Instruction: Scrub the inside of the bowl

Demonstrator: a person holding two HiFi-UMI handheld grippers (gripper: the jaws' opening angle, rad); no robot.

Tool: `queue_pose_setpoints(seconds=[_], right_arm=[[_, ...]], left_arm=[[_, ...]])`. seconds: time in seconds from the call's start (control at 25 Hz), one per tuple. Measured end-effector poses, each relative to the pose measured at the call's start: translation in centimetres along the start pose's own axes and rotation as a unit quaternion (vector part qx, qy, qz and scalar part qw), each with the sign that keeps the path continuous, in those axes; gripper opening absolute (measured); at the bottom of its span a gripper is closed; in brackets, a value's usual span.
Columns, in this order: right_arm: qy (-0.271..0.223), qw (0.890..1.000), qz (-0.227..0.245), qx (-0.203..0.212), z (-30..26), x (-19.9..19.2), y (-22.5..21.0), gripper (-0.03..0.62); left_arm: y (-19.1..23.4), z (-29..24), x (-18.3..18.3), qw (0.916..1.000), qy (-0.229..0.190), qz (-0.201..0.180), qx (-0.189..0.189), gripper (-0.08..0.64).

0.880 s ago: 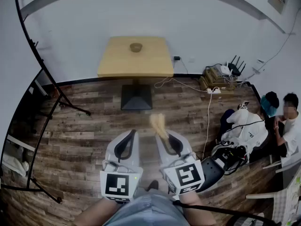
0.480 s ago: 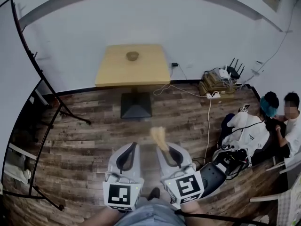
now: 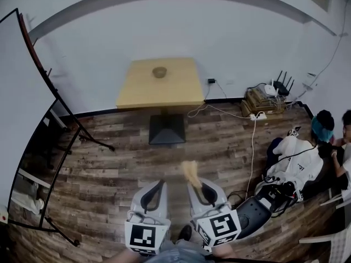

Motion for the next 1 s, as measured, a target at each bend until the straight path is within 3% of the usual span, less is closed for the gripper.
queue_pose_setpoints(seconds=[0.28,0.44,1.0], right_arm=[[0.021,1.0,-0.014,0.002,-2.7,-1.0,-2.2,0.063],[0.03,0.999,-0.013,0.006,-6.4,-1.3,-3.3,0.063],[0.004,1.0,0.027,0.012,-23.6,4.3,-6.7,0.064]], left_arm=[[1.3,-3.5,-0.8,0.9998,0.015,0.013,0.003,0.02],[3.8,-6.5,-1.5,0.999,0.019,0.039,0.008,0.02],[16.6,-19.2,2.5,0.9985,-0.039,0.039,0.007,0.02]])
Point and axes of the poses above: the fingertips, and each gripper's own axes: z backward along the fingers, y to its left, x out of its top, the point moved 6 cm from there along z, backward along the fingers, and after that the axes turned 2 degrees about -x, right-handed, at the moved point
